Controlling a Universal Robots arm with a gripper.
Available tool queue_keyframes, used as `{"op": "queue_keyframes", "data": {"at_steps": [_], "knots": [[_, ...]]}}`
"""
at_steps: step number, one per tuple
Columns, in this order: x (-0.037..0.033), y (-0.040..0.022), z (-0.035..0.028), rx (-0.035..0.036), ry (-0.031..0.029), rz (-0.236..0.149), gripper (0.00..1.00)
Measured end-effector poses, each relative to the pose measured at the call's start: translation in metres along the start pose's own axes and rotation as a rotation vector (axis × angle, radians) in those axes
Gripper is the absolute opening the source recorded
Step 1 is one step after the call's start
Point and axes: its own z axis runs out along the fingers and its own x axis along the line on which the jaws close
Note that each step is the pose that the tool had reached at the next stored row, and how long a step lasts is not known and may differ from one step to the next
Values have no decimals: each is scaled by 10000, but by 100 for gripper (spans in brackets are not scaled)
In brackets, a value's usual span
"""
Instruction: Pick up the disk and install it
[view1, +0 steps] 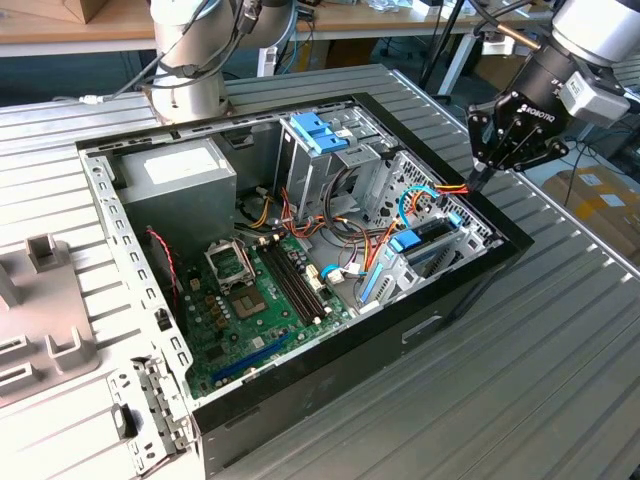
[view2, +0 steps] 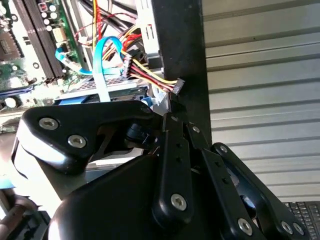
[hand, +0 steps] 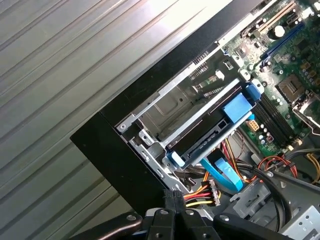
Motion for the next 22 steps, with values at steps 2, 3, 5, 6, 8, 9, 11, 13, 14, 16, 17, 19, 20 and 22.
{"op": "queue_keyframes", "data": {"at_steps": [2, 3, 5, 6, 8, 9, 11, 13, 14, 16, 17, 19, 20, 22], "knots": [[0, 1, 2, 337, 295, -30, 11], [0, 0, 3, 416, 338, -38, 11], [0, 0, 3, 421, 341, -39, 11], [0, 0, 3, 425, 343, -38, 11], [0, 0, 3, 433, 347, -39, 11], [0, 0, 3, 434, 349, -39, 11], [-4, 4, 4, 440, 351, -38, 11], [-21, 18, 5, 439, 351, -39, 11], [-27, 23, 7, 440, 350, -39, 11], [-36, 29, 8, 439, 351, -40, 11], [-41, 23, 9, 439, 352, -40, 11], [-55, 12, 13, 440, 350, -39, 11], [-63, 12, 14, 439, 351, -39, 11], [-64, 12, 15, 440, 350, -40, 11]]}}
